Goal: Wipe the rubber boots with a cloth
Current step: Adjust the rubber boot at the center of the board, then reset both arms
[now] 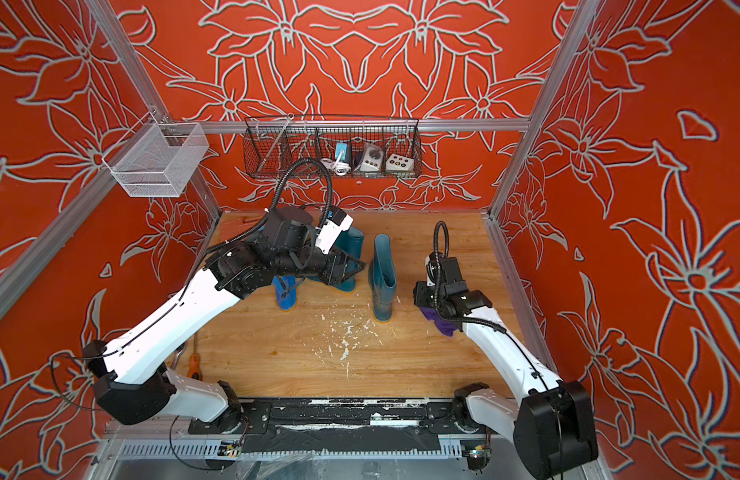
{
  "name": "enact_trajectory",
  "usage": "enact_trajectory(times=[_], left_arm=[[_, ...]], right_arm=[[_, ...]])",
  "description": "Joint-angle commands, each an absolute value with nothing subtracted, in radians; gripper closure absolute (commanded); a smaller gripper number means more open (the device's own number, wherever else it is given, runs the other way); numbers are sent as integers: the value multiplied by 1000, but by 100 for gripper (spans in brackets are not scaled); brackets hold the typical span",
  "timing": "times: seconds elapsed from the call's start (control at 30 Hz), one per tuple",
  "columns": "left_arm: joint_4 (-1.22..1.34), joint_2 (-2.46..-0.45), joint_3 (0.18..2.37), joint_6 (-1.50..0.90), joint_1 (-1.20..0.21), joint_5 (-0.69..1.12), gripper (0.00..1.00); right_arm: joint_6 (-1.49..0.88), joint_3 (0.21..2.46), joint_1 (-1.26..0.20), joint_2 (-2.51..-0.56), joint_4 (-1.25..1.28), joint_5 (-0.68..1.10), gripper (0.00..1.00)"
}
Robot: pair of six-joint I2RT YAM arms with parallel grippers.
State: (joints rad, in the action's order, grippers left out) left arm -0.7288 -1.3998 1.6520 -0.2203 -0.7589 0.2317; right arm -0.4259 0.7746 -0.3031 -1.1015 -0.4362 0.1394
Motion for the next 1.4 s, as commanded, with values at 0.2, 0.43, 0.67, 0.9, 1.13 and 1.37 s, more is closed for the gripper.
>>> enact_trajectory(times=[0.2,0.43,0.67,0.9,1.13,1.37], left_arm=[[-793,-1098,1491,-137,-730,-117,32],[-860,-907,1381,-47,-469,-231,14],[-755,-811,1102,-68,-89,-140,6],[-470,-742,766,-168,173,-30,4],[-209,-839,604,-38,253,44,0],[155,-1139,514,-16,256,221,0]], right_arm=[[-378,787,-283,-902,-525,-70,42],[-370,743,-272,-802,-497,-209,14],[-312,615,-271,-765,-376,-411,1],[-70,374,-265,-789,80,-407,2],[-41,294,-187,-1036,426,-412,2],[3,294,-126,-1176,623,-270,2]])
